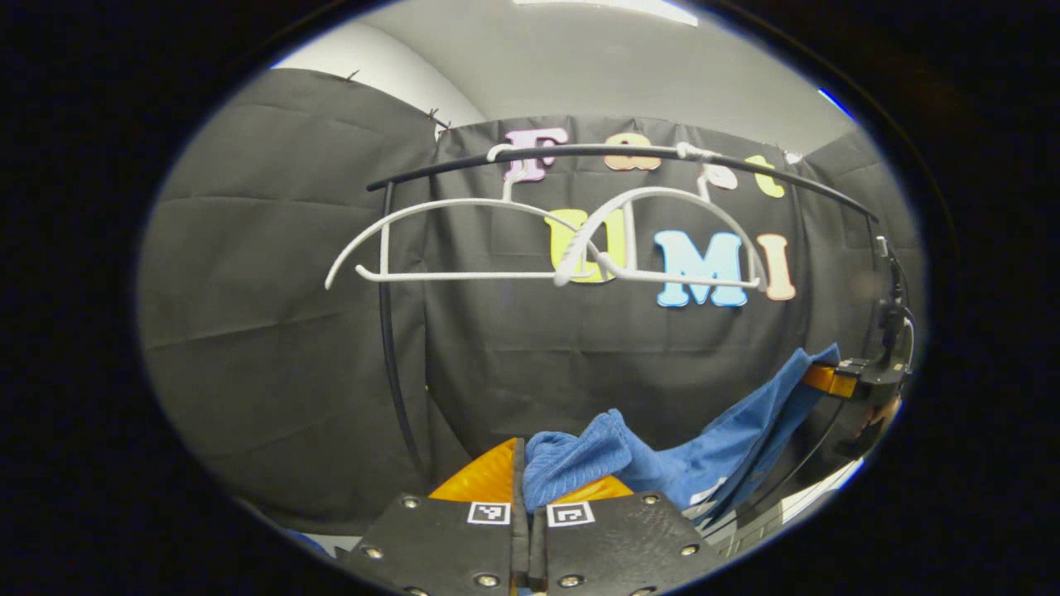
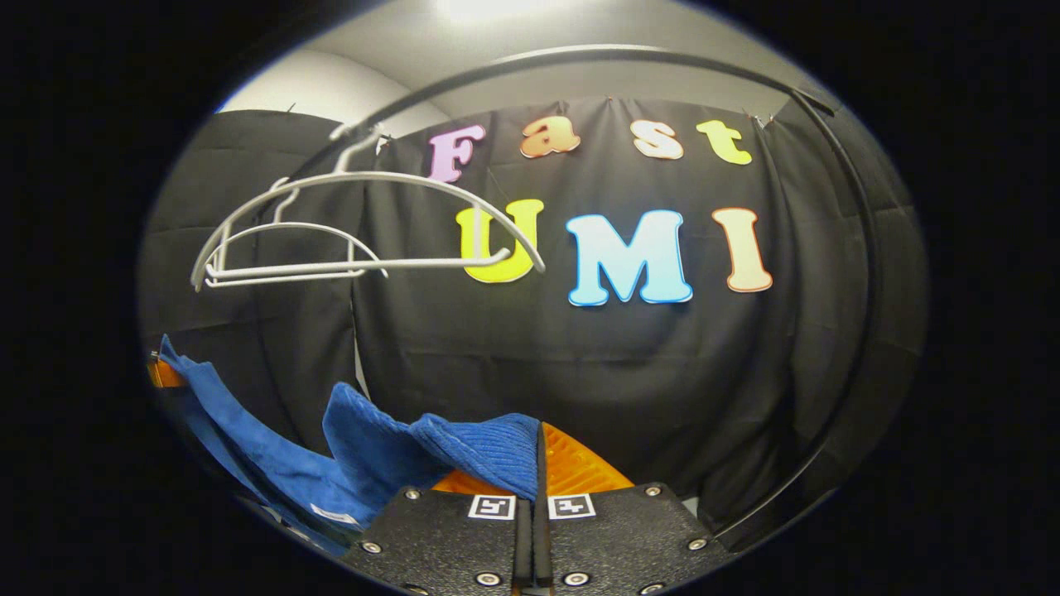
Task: Grasp the clothes on the hanger with both hands and then place them into the laundry hamper below.
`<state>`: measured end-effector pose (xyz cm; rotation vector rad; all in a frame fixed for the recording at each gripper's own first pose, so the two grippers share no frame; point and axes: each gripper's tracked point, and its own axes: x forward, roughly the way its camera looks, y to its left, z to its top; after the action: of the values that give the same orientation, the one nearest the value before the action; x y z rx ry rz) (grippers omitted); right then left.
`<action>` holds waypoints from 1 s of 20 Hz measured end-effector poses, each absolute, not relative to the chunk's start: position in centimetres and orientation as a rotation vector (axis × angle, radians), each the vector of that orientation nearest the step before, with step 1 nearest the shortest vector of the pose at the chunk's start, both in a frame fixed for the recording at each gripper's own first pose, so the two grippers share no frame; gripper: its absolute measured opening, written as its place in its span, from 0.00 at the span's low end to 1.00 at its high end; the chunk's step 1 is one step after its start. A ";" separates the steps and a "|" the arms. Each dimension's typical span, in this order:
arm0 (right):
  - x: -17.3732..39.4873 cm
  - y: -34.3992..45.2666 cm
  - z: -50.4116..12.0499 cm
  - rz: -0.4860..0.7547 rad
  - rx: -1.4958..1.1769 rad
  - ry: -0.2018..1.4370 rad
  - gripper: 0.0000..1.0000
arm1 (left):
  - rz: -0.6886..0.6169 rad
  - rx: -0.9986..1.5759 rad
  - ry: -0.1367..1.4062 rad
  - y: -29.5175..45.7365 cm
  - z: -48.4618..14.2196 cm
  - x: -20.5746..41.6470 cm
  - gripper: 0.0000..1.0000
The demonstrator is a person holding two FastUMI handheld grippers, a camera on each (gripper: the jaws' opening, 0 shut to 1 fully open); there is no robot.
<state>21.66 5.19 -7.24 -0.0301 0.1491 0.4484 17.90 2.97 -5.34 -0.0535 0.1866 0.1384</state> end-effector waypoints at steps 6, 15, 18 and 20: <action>14.3 7.4 -6.4 0.482 -0.067 0.141 0.00 | 0.061 -0.078 0.156 0.9 -3.1 15.0 0.01; 5.6 10.5 -7.1 0.528 -0.050 0.192 0.00 | -0.025 -0.103 0.176 -1.4 -3.7 9.9 0.01; 3.3 11.2 -8.0 0.544 -0.039 0.217 0.01 | -0.063 -0.116 0.191 -2.9 -4.6 9.3 0.01; 2.0 11.6 -8.6 0.554 -0.038 0.235 0.01 | -0.078 -0.108 0.218 -3.7 -5.6 9.1 0.01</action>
<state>2.01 11.65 -8.58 -0.0380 0.2350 0.5542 9.11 -3.74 -5.63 -0.1081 0.2178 -0.0782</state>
